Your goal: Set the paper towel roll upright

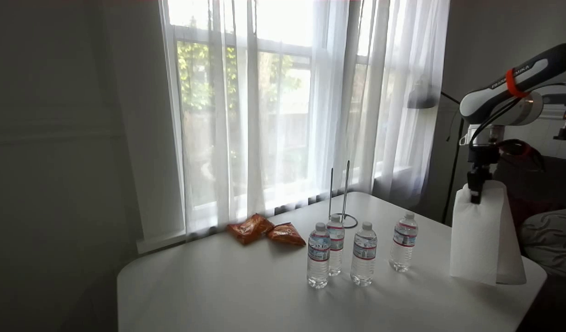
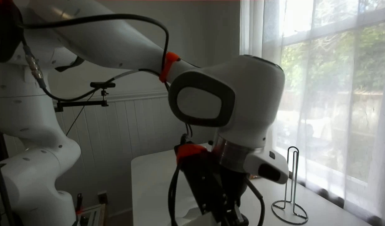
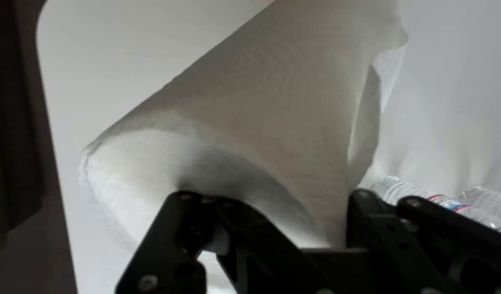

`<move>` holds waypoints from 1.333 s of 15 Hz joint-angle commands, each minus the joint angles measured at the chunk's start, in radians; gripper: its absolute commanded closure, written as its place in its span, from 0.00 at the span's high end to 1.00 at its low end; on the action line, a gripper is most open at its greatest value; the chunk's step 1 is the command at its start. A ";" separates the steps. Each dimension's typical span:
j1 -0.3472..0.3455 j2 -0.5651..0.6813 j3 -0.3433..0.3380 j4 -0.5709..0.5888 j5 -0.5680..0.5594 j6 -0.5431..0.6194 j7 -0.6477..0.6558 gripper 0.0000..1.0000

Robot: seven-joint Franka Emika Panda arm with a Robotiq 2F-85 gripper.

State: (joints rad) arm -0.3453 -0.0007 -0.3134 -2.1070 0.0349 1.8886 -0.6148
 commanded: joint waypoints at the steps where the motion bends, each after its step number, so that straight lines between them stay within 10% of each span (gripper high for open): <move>1: 0.046 -0.106 0.031 -0.079 -0.149 0.136 0.132 0.06; 11: 0.064 -0.243 0.108 -0.368 -0.494 0.651 0.508 0.06; 13: 0.055 -0.249 0.118 -0.388 -0.542 0.673 0.572 0.49; 20: 0.053 -0.319 0.128 -0.413 -0.555 0.646 0.627 0.88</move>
State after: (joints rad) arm -0.2752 -0.2530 -0.1999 -2.4850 -0.5093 2.5458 -0.0078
